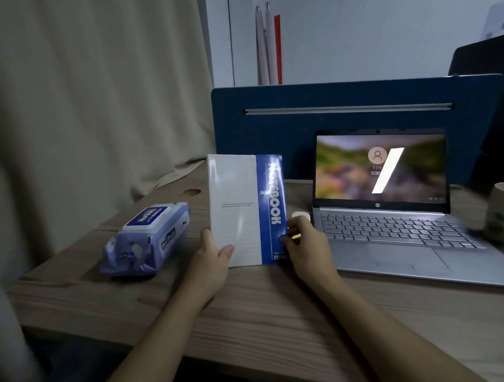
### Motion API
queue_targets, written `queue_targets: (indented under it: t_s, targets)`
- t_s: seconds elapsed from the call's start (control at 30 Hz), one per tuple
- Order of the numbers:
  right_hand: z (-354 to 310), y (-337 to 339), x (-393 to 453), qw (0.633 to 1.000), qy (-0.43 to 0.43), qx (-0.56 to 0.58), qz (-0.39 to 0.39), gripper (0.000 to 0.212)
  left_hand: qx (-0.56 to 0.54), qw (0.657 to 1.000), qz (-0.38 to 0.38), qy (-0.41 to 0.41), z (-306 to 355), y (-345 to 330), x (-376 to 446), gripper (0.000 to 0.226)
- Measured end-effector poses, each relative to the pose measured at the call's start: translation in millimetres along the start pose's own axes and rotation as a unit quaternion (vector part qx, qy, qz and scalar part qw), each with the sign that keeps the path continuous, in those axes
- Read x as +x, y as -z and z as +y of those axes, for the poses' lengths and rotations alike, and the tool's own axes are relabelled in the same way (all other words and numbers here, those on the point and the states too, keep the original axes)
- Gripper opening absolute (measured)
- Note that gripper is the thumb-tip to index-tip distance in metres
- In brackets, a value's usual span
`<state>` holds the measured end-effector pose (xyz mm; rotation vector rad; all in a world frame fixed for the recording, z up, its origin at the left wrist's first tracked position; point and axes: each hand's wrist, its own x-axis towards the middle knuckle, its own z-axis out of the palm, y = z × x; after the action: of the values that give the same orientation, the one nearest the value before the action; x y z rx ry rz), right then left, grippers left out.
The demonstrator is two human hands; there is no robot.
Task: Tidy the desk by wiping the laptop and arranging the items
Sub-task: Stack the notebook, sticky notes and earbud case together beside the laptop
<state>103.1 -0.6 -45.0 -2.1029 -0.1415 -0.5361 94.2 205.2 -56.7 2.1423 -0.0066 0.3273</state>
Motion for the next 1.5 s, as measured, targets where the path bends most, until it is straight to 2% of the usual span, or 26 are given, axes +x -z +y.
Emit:
queue_targets:
  t_s: [0.2, 0.4, 0.53, 0.63, 0.77, 0.93, 1.13, 1.27, 1.5]
  targets:
    - [-9, -3, 1, 0.999, 0.016, 0.034, -0.007, 0.021, -0.047, 0.997, 0.058, -0.014, 4, 5, 8, 0.013]
    - [-15, -9, 28, 0.995, 0.097, -0.031, 0.01, 0.048, -0.116, 0.99, 0.077, -0.013, 6, -3, 40, 0.017]
    - [-2, -14, 58, 0.99, 0.098, -0.092, -0.038, 0.072, -0.141, 0.988, 0.063, -0.003, 7, -19, 77, 0.027]
    - [10, -12, 76, 0.989, 0.08, -0.111, -0.055, 0.08, -0.118, 0.992, 0.052, -0.004, 9, -34, 99, 0.036]
    - [26, 3, 114, 0.986, 0.051, -0.131, -0.087, 0.055, -0.11, 0.994, 0.025, -0.011, 11, -55, 132, 0.04]
    - [43, 8, 143, 0.984, 0.01, -0.133, -0.122, 0.049, -0.08, 0.997, -0.01, -0.019, 9, -73, 166, 0.041]
    - [62, 6, 151, 0.984, -0.023, -0.139, -0.107, 0.021, 0.047, 0.997, -0.027, -0.047, 12, -89, 187, 0.035]
    - [62, 3, 147, 0.985, -0.039, -0.124, -0.114, 0.03, 0.182, 0.981, -0.011, -0.064, 13, -91, 183, 0.038]
    - [53, -1, 140, 0.973, -0.018, -0.177, -0.143, 0.038, 0.288, 0.953, -0.07, -0.068, 10, -91, 180, 0.076]
